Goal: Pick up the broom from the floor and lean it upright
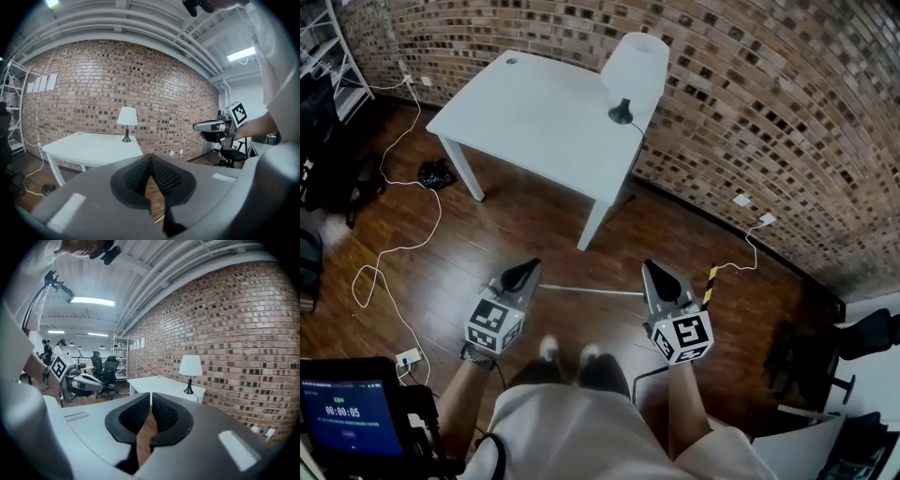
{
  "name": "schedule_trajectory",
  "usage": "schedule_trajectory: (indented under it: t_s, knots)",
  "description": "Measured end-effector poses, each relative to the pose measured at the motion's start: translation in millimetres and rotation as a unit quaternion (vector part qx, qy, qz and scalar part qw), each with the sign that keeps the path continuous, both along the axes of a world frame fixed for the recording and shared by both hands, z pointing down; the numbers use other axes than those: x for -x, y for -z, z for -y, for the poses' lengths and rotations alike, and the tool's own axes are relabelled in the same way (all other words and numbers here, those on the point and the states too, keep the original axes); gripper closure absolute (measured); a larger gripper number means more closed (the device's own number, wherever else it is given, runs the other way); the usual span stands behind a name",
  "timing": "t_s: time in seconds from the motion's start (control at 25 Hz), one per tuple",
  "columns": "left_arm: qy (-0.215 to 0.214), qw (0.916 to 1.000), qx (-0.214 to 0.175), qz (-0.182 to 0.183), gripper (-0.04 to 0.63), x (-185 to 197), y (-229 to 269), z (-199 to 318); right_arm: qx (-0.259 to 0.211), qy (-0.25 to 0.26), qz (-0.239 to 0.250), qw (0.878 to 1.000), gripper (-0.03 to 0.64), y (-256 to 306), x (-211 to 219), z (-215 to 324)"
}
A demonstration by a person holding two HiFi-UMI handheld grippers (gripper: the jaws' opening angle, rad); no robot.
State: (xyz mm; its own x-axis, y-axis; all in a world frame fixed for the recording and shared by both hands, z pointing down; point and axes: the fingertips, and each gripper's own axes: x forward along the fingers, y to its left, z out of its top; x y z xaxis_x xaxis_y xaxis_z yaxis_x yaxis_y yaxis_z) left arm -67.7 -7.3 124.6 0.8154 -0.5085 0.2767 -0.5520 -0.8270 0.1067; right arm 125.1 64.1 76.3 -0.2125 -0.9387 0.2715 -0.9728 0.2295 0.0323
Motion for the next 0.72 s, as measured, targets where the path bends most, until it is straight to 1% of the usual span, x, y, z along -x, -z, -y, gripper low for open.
schedule_trajectory:
  t_s: [0.08,0.16,0.36,0.52,0.6,0.72]
  knots:
    - [0.006,0.9999,0.008,-0.009,0.595,8.0,-11.9,7.5,0.008,0.006,-0.009,1.000,0.584,-12.6,10.2,11.8]
    - [0.013,0.9998,0.016,-0.009,0.595,13.5,-27.7,13.3,0.019,0.011,-0.009,1.000,0.580,-28.1,18.5,22.6]
    - [0.030,0.9988,0.033,0.018,0.595,14.6,-71.5,31.6,0.064,0.034,-0.006,0.997,0.557,-88.3,32.7,47.7]
    - [0.041,0.9971,0.055,0.031,0.595,9.3,-101.6,36.2,0.098,0.057,0.020,0.993,0.546,-140.9,36.1,65.8]
    - [0.051,0.9957,0.068,0.037,0.595,7.4,-123.4,34.5,0.113,0.070,0.021,0.991,0.541,-171.4,36.2,75.7]
    - [0.060,0.9932,0.082,0.056,0.595,7.9,-163.9,36.4,0.130,0.084,0.028,0.988,0.524,-221.9,38.4,93.7]
